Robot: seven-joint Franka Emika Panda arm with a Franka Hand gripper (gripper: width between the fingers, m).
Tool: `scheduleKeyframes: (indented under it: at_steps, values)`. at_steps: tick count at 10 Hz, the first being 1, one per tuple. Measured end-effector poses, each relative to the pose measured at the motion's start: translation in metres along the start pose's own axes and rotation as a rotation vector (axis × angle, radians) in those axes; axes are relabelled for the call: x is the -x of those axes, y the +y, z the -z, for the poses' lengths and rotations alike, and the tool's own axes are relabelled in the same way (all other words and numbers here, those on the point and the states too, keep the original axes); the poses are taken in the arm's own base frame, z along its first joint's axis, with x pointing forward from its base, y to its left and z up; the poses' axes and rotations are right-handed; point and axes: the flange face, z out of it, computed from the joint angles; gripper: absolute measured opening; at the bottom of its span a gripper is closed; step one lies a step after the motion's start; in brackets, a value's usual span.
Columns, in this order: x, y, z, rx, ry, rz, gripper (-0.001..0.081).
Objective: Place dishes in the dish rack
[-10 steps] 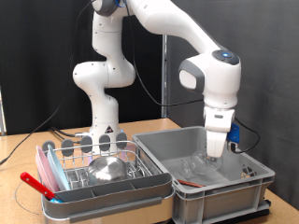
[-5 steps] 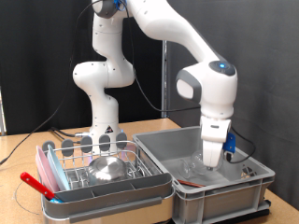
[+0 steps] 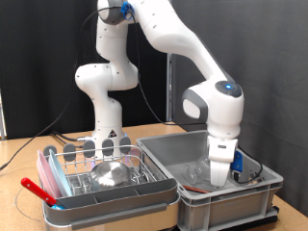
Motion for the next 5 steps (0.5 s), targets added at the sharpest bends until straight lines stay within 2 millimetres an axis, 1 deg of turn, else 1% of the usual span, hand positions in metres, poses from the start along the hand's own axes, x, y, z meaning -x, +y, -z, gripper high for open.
scheduleKeyframes:
  at_steps: [3,5]
  values:
    - [0.005,-0.006,-0.029,0.002,0.006,0.005,0.0808]
    - [0.007,-0.004,-0.045,0.018,0.015,-0.008,0.0808]
